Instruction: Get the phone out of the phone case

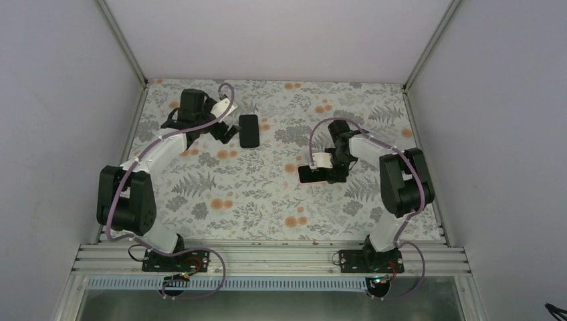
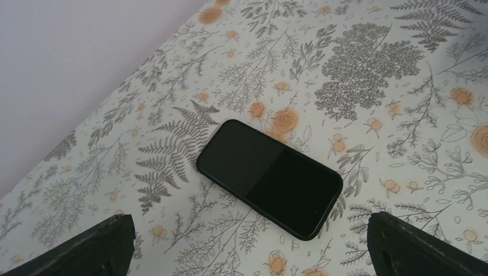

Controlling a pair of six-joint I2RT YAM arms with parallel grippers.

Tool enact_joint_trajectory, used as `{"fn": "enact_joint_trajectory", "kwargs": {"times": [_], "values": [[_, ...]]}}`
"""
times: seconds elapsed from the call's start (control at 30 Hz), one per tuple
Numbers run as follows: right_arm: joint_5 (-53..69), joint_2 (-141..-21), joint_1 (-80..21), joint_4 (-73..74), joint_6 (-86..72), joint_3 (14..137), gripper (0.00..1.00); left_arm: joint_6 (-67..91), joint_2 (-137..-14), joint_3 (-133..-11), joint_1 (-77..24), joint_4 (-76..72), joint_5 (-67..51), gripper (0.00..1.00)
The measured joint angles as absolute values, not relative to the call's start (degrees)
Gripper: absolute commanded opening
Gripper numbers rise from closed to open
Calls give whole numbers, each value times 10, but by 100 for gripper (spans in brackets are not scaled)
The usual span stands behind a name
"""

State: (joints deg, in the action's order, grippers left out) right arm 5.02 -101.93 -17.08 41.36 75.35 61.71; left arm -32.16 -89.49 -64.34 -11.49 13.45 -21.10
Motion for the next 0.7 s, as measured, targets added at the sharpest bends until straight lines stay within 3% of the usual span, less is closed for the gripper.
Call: {"fn": "enact_joint_trajectory", "kwargs": {"times": [0.7], "values": [[89, -935, -164, 328, 639, 625, 72, -190, -1099, -864, -155, 264, -460, 100]]}}
